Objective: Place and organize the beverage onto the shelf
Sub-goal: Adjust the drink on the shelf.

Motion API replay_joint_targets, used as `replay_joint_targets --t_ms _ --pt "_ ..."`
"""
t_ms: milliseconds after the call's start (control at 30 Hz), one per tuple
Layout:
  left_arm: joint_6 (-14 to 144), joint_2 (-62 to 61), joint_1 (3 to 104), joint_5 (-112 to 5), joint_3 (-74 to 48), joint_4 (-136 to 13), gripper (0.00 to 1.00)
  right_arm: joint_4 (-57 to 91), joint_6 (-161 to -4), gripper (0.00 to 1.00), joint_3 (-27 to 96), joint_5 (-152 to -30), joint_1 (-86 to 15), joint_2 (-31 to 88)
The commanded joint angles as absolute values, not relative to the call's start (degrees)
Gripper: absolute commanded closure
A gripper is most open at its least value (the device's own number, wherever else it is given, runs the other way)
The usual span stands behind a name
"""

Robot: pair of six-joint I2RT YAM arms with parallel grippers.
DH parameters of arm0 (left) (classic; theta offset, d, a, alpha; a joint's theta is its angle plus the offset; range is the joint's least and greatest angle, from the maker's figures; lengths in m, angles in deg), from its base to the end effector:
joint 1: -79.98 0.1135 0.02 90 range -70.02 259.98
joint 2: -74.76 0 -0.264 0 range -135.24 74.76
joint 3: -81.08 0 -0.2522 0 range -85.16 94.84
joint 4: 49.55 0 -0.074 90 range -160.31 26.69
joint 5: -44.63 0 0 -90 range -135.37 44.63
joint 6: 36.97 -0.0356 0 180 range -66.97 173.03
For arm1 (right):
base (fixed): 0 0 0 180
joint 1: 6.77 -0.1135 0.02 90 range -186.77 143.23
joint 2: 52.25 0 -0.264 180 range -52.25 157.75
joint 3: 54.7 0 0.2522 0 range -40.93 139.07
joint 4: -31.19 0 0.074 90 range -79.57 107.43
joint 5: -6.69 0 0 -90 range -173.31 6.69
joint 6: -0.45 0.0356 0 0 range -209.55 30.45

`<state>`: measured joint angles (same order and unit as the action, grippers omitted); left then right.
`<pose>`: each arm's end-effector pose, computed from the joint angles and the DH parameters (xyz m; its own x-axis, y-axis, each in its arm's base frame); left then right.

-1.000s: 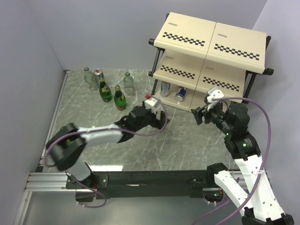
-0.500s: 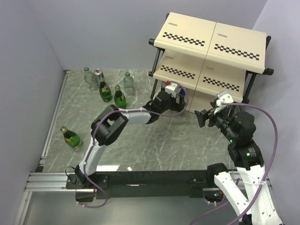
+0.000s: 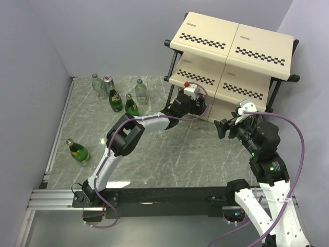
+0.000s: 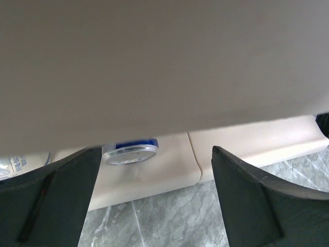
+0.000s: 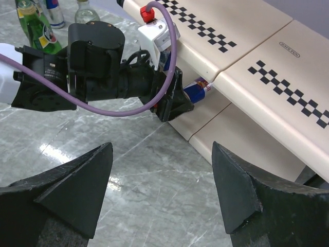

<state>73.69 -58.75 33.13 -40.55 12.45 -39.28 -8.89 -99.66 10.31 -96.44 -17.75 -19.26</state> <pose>0.3732 -0.3937 0.1874 -0.3683 -0.1212 -0.9218 0.5780 0.7467 -0.3291 0.1163 0.0308 0.3757 -0.0642 -0.1866 -0.9803 -0.4241 0.8943 -0.1424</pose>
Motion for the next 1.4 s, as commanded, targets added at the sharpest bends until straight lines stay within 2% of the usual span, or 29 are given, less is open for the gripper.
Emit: replay_joint_targets --t_ms 0,367,567,800,1200,1367 --pt "74.3 -59.2 33.1 -39.8 11.9 -39.4 0.07 -7.1 -99.2 0.16 10.8 -96.4 -17.5 -18.8" --pt "78.6 -57.6 32.2 -37.0 7.0 -34.5 0.08 -6.8 -99.3 0.16 10.6 -97.4 -17.5 -19.1" --pt "83.3 -56.4 31.0 -32.7 0.7 -26.2 0.08 -6.9 -99.4 0.16 10.4 -97.7 -17.5 -19.5" --pt "85.0 -57.3 30.2 -28.3 0.5 -22.5 0.09 -7.0 -99.4 0.16 10.3 -98.3 -17.5 -19.6" --pt "90.0 -57.3 30.0 -28.9 -5.0 -4.6 0.09 -7.0 -99.6 0.16 10.1 -98.4 -17.5 -19.7" --pt "93.4 -59.5 30.4 -28.6 -3.7 -3.2 0.1 -7.1 -99.6 0.16 10.0 -98.7 -17.5 -19.7"
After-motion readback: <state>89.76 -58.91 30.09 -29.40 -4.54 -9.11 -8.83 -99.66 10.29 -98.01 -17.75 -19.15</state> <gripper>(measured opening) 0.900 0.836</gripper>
